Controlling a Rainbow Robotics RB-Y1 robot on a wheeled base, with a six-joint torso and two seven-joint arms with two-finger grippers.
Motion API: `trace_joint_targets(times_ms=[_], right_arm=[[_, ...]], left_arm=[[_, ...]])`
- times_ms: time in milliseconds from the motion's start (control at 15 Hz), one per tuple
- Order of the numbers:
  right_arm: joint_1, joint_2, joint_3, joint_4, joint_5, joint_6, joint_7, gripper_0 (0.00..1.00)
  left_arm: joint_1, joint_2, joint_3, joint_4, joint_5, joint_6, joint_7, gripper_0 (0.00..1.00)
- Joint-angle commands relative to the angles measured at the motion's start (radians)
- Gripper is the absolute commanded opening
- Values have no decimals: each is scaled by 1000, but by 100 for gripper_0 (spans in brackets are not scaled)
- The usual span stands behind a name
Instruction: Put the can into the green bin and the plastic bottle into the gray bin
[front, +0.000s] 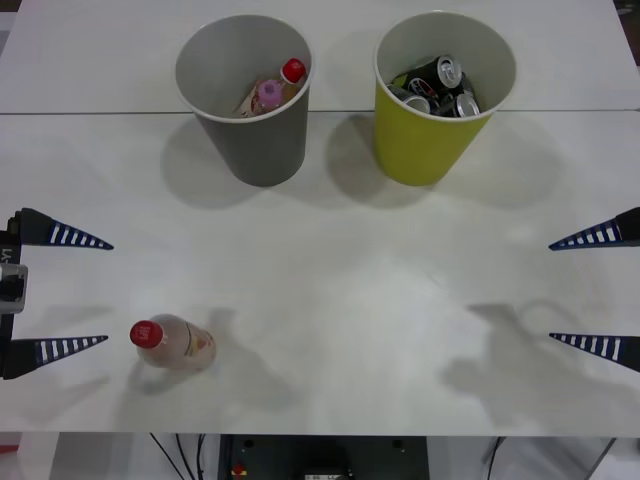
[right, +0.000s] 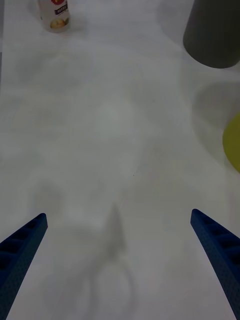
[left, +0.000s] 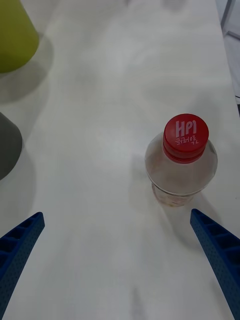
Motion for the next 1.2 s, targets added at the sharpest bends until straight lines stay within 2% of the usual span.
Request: trace_joint_targets(times_ms=[67, 200, 600, 800, 933, 1200], right_arm=[[0, 0, 0, 0, 0, 0, 0, 100], [0, 0, 0, 0, 0, 0, 0, 100], [0, 0, 0, 0, 0, 0, 0, 100], [0, 0, 0, 0, 0, 0, 0, 100], [0, 0, 0, 0, 0, 0, 0, 100], [0, 0, 0, 0, 0, 0, 0, 100]], left_arm=[[0, 0, 0, 0, 0, 0, 0, 100], [36, 1, -18, 42, 17, -16, -3, 100], [65, -2, -18, 62, 45, -41, -19, 100], [71, -4, -59, 137, 132, -41, -112, 100], [48, -4, -122, 217, 223, -39, -195, 100], [-6, -4, -237, 344, 347, -37, -345, 100]])
